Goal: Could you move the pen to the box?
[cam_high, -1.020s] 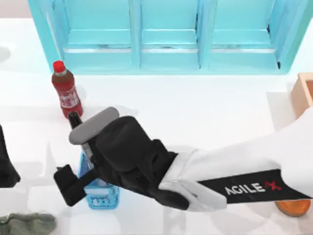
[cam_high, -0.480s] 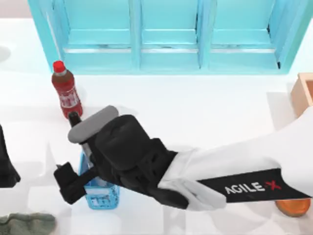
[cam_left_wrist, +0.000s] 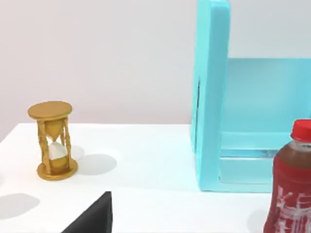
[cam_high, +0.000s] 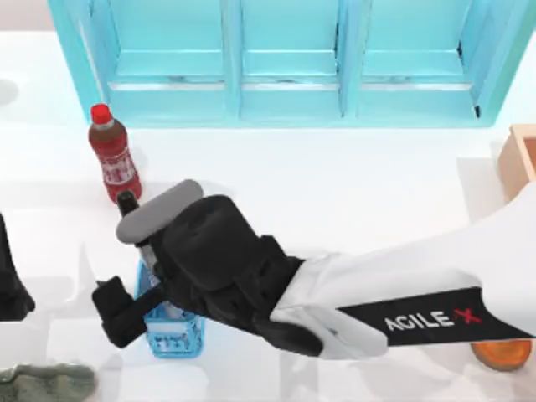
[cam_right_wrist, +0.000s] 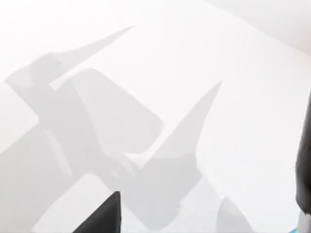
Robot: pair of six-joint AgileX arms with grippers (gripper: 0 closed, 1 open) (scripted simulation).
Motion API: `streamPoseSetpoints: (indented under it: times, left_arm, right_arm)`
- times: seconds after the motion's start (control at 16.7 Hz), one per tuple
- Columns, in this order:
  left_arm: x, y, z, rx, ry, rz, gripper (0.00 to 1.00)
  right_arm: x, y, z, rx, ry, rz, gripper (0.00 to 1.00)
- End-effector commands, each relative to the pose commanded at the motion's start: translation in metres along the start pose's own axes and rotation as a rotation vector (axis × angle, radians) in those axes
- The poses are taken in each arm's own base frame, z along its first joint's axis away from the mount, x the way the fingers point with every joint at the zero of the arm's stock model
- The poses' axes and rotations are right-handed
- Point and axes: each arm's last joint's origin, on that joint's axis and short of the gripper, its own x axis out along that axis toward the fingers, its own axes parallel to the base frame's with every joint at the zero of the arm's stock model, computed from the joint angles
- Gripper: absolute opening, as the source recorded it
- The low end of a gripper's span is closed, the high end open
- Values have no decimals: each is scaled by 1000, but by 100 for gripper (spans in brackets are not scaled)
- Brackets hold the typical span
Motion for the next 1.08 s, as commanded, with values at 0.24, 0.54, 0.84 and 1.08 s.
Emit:
streamPoseSetpoints:
  times: [0.24,0.54,0.84,1.08]
  left_arm:
    - [0,0,0,0,0,0,100]
    - [0,0,0,0,0,0,100]
    - [0,0,0,0,0,0,100]
    - [0,0,0,0,0,0,100]
  right_arm:
    - [-1,2,2,2,-6,6,0]
    - [-27,-20,25,0,8,5,0]
    - [-114,-42,72,-2,-25,12,0]
    - [-172,-64,82,7,-17,-3,0]
